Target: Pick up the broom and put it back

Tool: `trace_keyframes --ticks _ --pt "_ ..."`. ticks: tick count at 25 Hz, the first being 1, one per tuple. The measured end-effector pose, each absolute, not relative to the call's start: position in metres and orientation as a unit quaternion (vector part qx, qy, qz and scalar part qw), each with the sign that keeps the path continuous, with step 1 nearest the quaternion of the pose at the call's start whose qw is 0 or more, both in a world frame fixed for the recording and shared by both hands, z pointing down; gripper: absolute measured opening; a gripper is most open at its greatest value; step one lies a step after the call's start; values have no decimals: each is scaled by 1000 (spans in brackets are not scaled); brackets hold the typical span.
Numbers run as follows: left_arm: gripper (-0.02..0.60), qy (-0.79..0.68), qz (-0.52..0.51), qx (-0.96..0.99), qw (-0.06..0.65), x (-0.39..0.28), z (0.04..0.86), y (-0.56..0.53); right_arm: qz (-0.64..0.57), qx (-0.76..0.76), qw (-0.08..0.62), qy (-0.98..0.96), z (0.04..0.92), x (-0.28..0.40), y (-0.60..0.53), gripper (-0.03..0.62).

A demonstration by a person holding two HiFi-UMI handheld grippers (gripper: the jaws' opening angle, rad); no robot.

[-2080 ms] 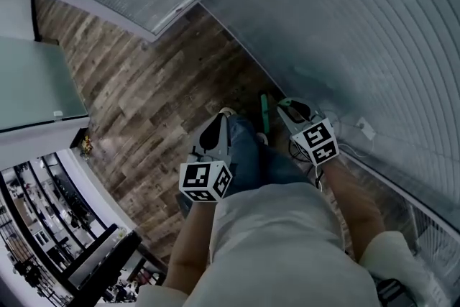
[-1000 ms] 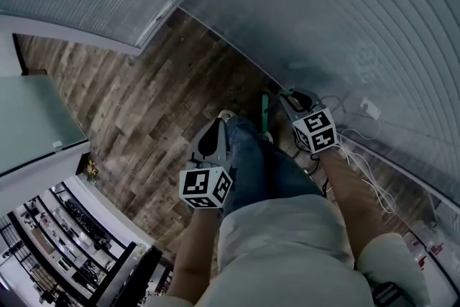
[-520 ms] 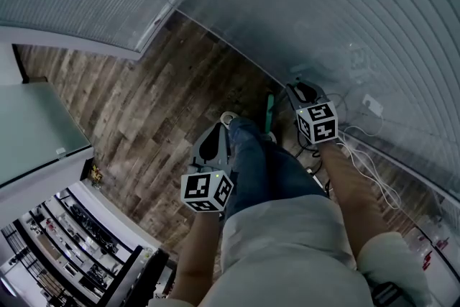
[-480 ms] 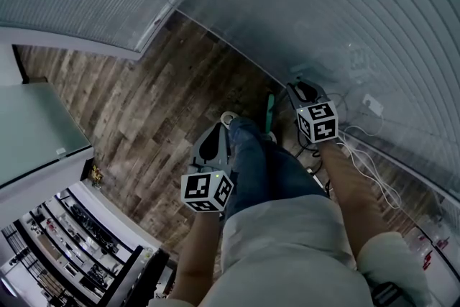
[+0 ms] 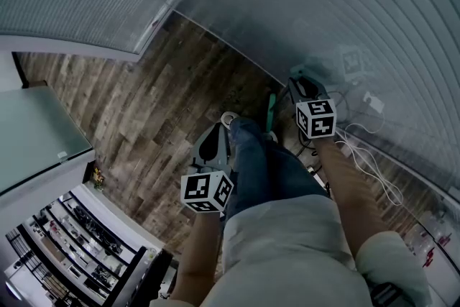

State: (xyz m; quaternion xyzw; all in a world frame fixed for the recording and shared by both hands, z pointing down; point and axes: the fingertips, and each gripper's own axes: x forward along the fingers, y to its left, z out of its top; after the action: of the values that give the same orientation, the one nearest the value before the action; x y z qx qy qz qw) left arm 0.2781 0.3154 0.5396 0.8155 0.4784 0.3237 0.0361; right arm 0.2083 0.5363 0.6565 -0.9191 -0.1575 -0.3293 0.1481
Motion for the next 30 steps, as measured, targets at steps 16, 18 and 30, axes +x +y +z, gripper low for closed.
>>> trace_keyframes --ticks 16,18,30 --pt "6 479 331 812 40 274 539 324 -316 -896 187 -249 658 209 547 134" --pt "6 479 331 812 40 274 542 324 -314 -893 197 -256 661 209 547 141" --pt "6 480 329 812 43 278 538 325 -319 -892 197 -251 658 212 544 129"
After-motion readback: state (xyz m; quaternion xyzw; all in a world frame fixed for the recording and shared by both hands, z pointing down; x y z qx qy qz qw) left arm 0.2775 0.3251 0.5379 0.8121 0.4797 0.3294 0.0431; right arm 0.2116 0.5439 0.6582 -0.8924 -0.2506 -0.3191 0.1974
